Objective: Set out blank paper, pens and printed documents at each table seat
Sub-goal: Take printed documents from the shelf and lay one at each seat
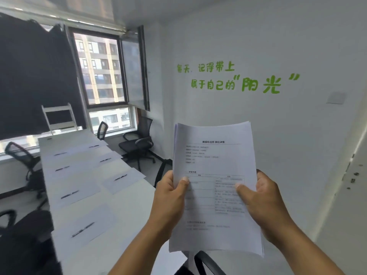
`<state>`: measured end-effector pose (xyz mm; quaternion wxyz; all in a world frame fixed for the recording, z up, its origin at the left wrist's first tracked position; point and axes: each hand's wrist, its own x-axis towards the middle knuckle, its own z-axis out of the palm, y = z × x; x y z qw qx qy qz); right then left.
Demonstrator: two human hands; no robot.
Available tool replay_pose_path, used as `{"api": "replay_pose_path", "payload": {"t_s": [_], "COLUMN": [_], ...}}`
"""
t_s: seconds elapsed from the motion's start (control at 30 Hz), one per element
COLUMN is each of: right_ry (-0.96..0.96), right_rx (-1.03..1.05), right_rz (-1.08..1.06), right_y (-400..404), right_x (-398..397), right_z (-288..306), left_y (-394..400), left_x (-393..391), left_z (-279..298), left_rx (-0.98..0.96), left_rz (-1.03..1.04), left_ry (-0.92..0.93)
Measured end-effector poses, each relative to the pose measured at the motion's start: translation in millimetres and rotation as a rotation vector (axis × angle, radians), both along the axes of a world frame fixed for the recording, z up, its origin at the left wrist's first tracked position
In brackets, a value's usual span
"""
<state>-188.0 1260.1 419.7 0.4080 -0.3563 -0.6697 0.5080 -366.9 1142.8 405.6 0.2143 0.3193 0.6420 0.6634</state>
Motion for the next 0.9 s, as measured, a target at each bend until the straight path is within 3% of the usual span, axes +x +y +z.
{"api": "replay_pose_path", "payload": {"t_s": [0.2, 0.43, 0.9], "right_ry": [-0.040, -0.070, -0.190], "right_rx": [-0.057, -0.135, -0.149], "right_rz": [0.186, 0.396, 0.489], "right_y": [59.7, 61.8, 23.1], "right_x": [-45.7, -109.3, -214.1], "right_z": [-25.2, -58.7, -115.5], "left_y": [22.8, -2.1, -53.9], "left_x": [-14.6, -47.6, -124.4], "left_z": [-19.0, -46.3, -106.2], "left_rx": [-0.070, -0.137, -0.169], "left_rz": [0.213, 0.415, 0.511], "left_ry": [-0.050, -0.073, -0.211]}}
